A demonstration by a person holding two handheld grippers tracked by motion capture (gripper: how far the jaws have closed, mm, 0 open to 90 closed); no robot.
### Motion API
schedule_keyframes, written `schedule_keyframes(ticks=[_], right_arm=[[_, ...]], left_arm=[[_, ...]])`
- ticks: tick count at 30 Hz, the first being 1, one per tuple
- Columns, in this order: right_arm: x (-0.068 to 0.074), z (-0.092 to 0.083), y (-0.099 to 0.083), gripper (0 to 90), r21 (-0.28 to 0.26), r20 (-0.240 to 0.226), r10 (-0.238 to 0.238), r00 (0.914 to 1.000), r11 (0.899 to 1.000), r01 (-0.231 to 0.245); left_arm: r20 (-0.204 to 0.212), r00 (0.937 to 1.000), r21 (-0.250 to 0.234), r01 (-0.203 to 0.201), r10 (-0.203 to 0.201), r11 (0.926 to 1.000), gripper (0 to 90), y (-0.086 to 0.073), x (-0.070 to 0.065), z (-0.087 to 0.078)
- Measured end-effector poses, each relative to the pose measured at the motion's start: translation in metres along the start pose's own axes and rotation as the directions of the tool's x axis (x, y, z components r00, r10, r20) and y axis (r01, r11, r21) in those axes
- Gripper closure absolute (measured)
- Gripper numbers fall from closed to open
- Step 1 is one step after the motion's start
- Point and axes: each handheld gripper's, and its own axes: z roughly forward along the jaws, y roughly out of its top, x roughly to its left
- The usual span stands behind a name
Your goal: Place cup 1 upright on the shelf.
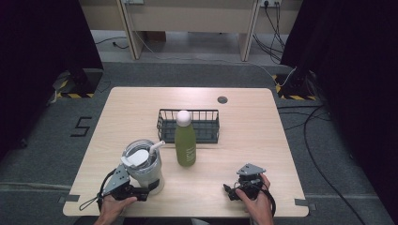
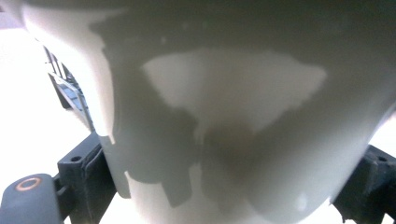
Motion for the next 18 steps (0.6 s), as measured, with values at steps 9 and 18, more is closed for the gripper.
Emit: schedule_keyframes(ticks=[9,18], right_arm=[[0.000,0.000,0.000,0.4,0.000,0.000,0.000,1.0000,1.000,0.000],[0.000,0.000,0.000,0.4,0.000,0.000,0.000,1.0000,1.000,0.000]], left_arm=[[-0.017,0.9999,-0.017,-0.001,0.001,0.9999,10.2,0.014,0.013,0.000],[-0.035,0.9994,-0.018,-0.009,0.008,0.9998,10.2,0.032,0.029,0.006]])
